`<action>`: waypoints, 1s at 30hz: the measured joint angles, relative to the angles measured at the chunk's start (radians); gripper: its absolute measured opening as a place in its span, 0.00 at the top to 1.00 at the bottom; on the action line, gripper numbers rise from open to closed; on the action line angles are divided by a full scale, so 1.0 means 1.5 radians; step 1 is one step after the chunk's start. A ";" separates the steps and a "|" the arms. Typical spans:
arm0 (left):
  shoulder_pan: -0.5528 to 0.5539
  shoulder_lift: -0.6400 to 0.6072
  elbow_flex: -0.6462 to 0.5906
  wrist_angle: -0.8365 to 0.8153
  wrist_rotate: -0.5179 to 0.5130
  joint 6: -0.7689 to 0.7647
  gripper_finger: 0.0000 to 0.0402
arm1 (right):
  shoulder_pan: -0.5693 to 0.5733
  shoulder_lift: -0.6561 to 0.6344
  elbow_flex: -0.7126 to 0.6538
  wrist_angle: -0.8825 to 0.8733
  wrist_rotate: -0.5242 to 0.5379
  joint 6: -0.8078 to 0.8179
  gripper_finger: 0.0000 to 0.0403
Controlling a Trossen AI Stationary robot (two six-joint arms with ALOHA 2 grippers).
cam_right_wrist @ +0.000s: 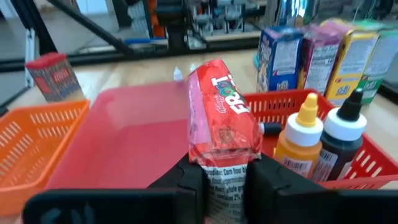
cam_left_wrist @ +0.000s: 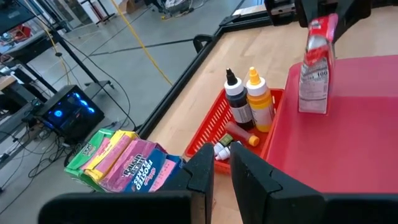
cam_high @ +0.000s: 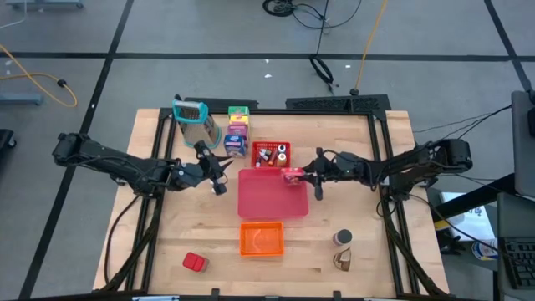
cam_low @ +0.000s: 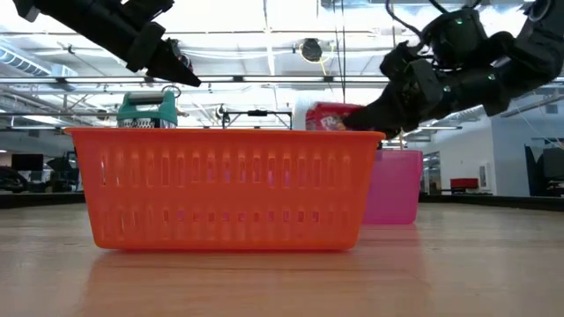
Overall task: Pick & Place Kitchen Items
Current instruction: Put the red cereal box into the pink bin, then put the blue cereal box into the pink bin
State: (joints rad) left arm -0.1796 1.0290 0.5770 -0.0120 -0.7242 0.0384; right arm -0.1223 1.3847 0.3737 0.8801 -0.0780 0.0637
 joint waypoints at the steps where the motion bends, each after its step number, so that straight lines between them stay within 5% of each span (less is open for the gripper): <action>1: 0.000 0.000 0.000 0.000 0.000 0.000 0.87 | 0.000 0.000 -0.008 0.019 0.000 0.000 0.83; 16: 0.002 0.000 0.000 0.005 0.000 -0.015 0.87 | 0.000 0.000 -0.023 0.038 0.002 0.000 0.58; 30: 0.003 0.000 0.000 0.005 -0.013 -0.035 0.87 | 0.000 -0.002 -0.023 0.068 0.002 -0.028 0.46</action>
State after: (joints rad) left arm -0.1746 1.0290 0.5770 -0.0040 -0.7431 -0.0140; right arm -0.1223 1.3815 0.3389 0.9818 -0.0750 0.0218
